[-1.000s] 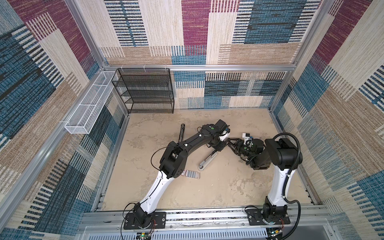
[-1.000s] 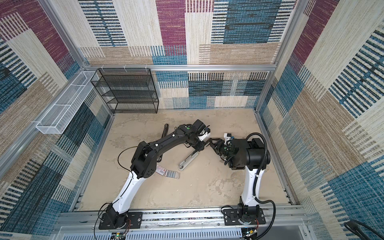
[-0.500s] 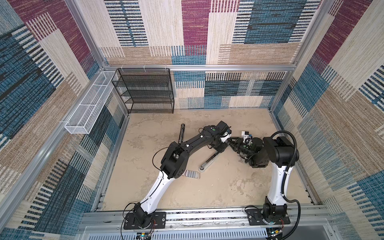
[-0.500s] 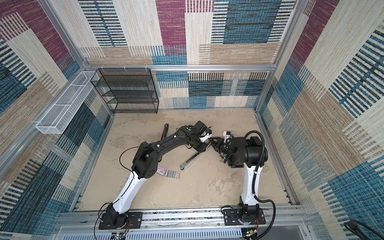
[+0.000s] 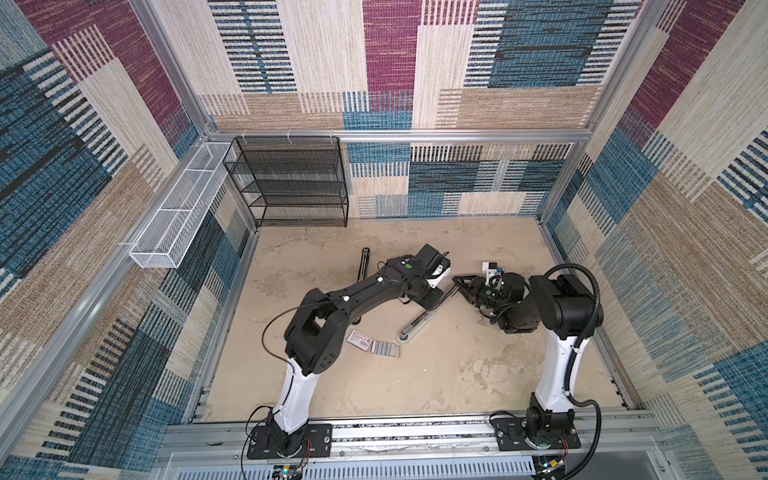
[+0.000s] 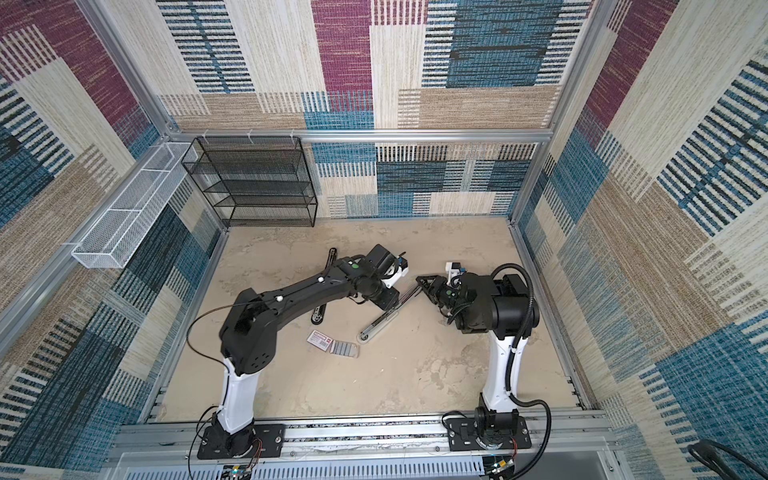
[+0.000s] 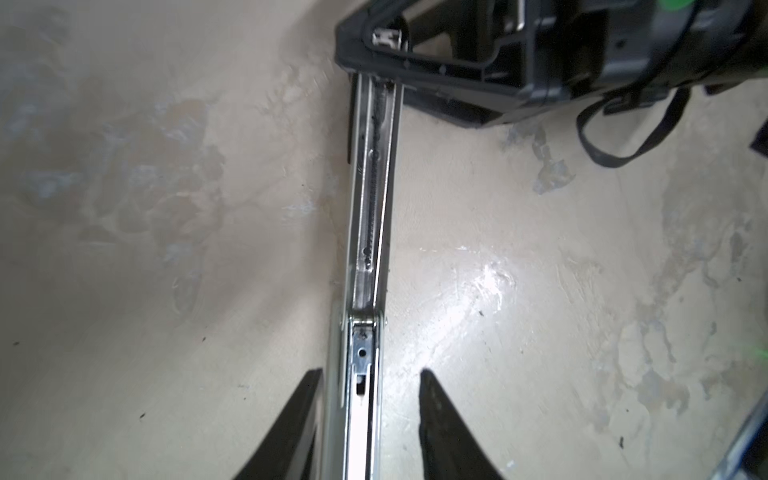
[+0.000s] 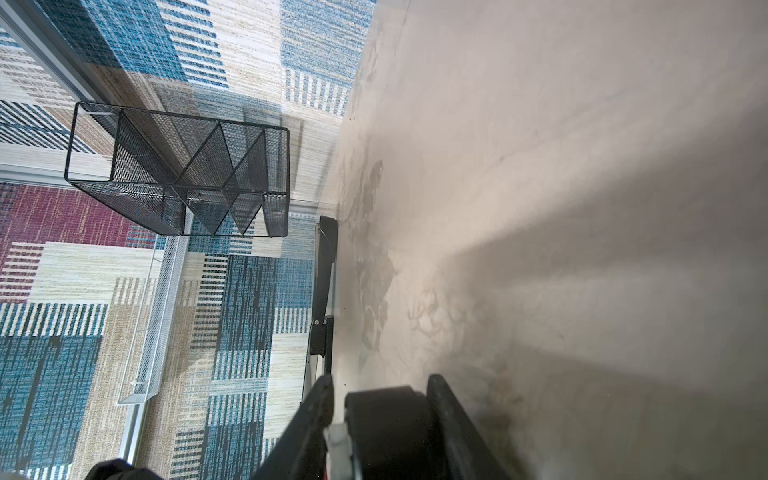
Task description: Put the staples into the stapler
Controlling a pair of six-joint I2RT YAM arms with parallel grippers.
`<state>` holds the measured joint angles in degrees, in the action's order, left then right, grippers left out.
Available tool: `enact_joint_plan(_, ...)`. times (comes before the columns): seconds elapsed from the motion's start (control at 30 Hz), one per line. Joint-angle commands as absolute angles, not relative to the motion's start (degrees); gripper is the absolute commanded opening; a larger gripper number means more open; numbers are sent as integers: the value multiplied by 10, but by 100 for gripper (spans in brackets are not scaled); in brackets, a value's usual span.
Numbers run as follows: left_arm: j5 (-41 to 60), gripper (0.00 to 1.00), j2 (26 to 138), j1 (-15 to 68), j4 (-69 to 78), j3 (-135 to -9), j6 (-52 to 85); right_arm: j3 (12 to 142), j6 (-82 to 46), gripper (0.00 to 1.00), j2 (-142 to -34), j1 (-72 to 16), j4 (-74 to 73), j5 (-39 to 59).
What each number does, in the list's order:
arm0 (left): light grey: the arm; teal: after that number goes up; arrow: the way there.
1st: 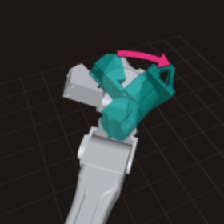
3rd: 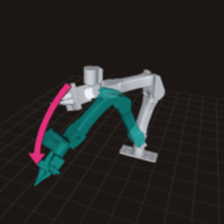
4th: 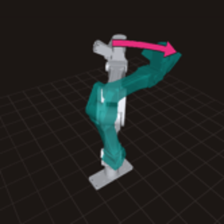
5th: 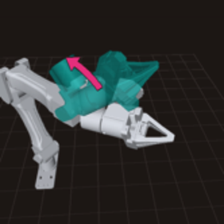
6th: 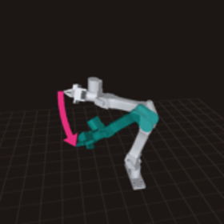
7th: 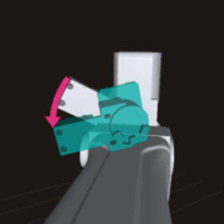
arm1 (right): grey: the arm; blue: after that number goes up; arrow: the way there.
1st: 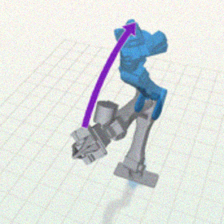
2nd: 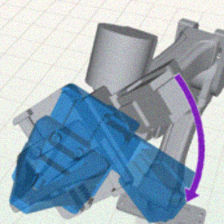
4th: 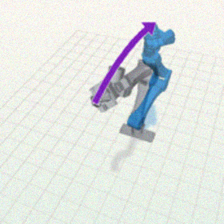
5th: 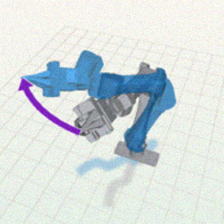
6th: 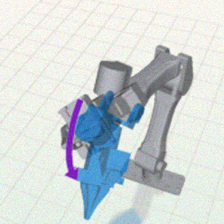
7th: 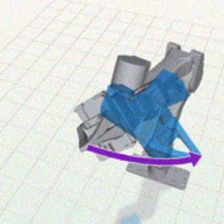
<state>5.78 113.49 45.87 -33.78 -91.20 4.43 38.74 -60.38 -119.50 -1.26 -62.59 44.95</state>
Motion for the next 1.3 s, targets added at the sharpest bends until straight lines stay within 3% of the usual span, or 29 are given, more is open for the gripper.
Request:
enact_joint_plan(0.0,37,44,1044,454,-225,-799,79,390,-585,41,-1189,-13,-606,449)
enact_joint_plan(0.2,39,54,863,447,-38,-541,118,395,-576,42,-1193,-13,-598,454)
enact_joint_plan(0.47,40,54,764,448,247,-299,82,400,-571,41,-1194,-13,-590,457)
enact_joint_plan(0.7,61,53,828,448,279,-284,12,409,-571,42,-1201,-19,-588,458)
enact_joint_plan(1.27,98,50,923,448,370,-277,13,408,-569,42,-1194,-20,-586,457)
